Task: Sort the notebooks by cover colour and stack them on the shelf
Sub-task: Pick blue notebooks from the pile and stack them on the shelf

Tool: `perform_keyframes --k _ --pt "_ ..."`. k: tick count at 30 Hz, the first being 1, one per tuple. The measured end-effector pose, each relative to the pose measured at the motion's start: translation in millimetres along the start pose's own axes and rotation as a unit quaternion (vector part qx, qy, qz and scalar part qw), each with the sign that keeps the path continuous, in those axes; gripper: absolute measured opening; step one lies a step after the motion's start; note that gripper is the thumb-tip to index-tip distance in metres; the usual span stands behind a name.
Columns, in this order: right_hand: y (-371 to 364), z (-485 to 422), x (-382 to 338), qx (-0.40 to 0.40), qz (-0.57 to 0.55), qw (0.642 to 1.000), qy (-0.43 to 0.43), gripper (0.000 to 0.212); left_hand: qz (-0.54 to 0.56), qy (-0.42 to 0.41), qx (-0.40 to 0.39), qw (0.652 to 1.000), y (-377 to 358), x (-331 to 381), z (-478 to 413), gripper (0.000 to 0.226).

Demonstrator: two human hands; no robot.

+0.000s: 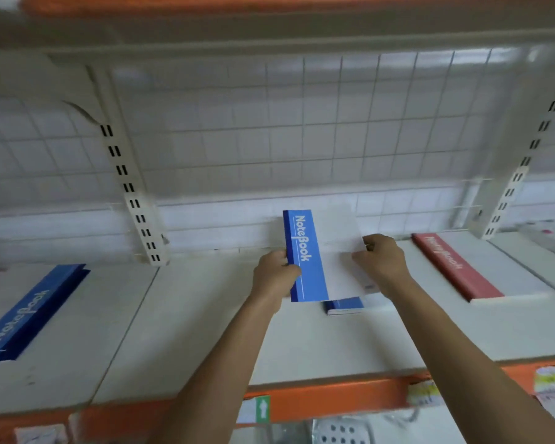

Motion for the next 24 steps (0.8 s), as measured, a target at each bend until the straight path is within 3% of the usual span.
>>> perform_keyframes --k 11,14,18,24 --pt "20 -33 48 -0.037 0.068 0.995 -0.065 0.022 -0.059 0.044 -0.047 0.996 -55 -4 -25 0.022" --pt "19 -37 53 -0.042 0.095 0.993 -0.052 0.021 -0.097 0.05 -0.042 0.993 -58 -5 -22 0.005" --pt "18 -40 58 -0.05 0.118 0.99 -0.053 0.021 -0.136 0.054 -0.031 0.989 -60 -7 -25 0.025" --pt "18 -42 69 -0.061 0.132 0.988 -0.056 0.012 -0.165 0.051 -0.043 0.984 -65 -8 -23 0.011"
Point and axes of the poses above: each hand's wrist, its own z-axis away from the middle knuckle, its own y-axis out of the back of the hand, x = y × z, the point moved 7 cm from there along -z, towards the middle knuckle, and after that the axes turned 3 degrees about -z, right-handed, at the moved point
